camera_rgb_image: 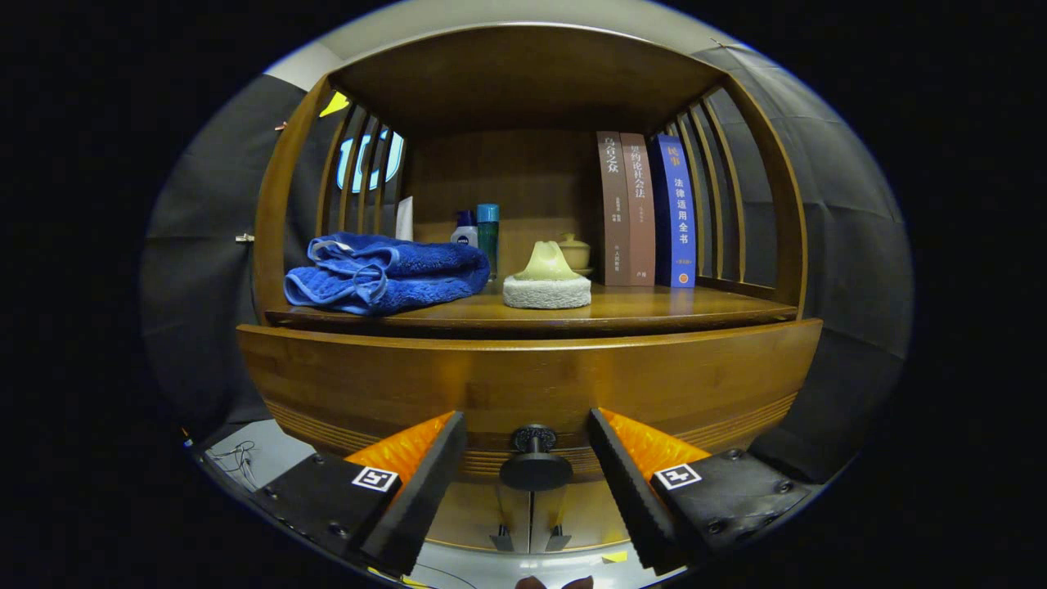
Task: Pull open the drawer, take out the items inside it, and place them on the countertop above the cabinet.
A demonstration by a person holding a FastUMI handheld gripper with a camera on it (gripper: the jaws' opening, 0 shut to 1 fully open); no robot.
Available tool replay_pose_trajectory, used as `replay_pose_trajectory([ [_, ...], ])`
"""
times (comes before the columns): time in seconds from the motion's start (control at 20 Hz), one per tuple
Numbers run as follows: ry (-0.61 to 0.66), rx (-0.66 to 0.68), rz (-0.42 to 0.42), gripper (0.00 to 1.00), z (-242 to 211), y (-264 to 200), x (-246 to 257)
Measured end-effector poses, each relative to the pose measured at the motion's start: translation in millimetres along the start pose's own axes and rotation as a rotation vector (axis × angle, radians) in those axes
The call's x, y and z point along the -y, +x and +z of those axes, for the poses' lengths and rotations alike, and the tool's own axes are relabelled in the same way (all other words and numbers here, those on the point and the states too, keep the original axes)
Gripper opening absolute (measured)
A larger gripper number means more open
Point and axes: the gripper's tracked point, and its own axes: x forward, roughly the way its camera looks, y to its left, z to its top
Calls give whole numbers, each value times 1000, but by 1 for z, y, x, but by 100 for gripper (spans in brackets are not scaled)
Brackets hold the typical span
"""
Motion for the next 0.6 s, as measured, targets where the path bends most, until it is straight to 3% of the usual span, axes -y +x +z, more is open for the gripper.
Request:
replay_pose_trajectory([
  [0.6,-32,3,-16,97,-1,17,0],
])
